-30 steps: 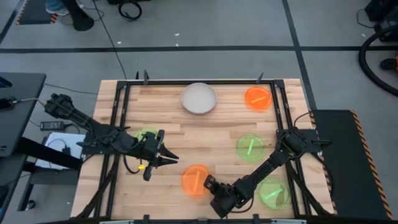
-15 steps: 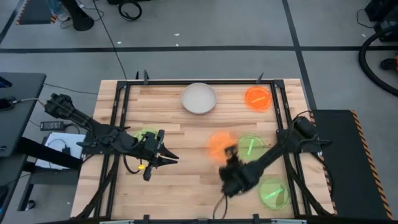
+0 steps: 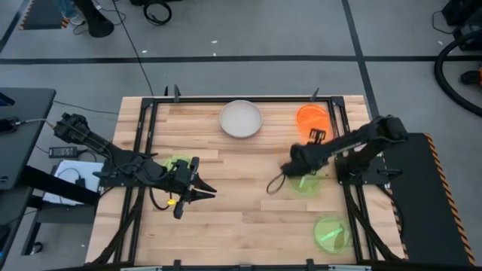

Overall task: Stack plastic plates
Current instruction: Stack the bottom orange plate on top of the top orange plate

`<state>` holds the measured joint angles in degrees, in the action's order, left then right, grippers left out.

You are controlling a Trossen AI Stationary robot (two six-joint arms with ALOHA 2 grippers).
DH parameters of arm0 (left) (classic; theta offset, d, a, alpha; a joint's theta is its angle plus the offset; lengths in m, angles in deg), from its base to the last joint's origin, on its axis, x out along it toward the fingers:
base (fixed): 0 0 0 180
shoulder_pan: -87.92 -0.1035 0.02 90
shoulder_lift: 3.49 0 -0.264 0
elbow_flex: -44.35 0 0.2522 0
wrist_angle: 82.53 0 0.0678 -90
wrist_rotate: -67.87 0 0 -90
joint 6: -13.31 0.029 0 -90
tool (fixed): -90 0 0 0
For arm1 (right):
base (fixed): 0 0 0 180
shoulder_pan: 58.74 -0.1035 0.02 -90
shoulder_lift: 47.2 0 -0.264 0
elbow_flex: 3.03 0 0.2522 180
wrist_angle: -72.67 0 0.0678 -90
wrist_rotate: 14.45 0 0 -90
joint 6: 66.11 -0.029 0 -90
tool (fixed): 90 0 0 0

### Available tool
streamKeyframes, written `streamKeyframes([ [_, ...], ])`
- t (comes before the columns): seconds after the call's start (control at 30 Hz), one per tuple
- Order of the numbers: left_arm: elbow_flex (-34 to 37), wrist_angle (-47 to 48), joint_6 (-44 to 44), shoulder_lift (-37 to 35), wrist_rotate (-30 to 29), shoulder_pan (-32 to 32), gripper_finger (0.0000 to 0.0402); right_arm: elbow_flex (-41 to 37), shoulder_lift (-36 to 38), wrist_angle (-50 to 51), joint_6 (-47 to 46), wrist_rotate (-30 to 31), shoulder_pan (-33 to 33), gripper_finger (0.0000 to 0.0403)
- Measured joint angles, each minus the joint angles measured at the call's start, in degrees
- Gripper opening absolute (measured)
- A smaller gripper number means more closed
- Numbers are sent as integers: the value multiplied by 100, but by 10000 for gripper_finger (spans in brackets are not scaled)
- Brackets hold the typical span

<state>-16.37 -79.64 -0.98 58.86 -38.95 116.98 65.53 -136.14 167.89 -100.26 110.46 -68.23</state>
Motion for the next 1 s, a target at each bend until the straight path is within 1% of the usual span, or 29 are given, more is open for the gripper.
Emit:
streamKeyframes([
  [0.13,0,-1,0,0,0,0,68,-334,314,-461,505,-2,1012,3],
  [0.27,0,0,0,0,0,0,68,-393,384,-1224,1131,-6,1874,3],
  [0.43,0,0,0,0,2,2,68,-393,386,-2131,1839,-81,2728,3],
  [0.53,0,0,-3,0,2,0,68,-393,386,-2630,2100,-337,3158,3],
  [0.73,0,2,0,0,2,0,68,-393,373,-3386,2238,-607,3677,3],
  [0.87,2,2,-1,0,2,2,68,-393,318,-3525,2337,-609,3852,3],
  [1.0,2,0,2,0,0,0,68,-393,-18,-3577,2421,-610,3953,3],
])
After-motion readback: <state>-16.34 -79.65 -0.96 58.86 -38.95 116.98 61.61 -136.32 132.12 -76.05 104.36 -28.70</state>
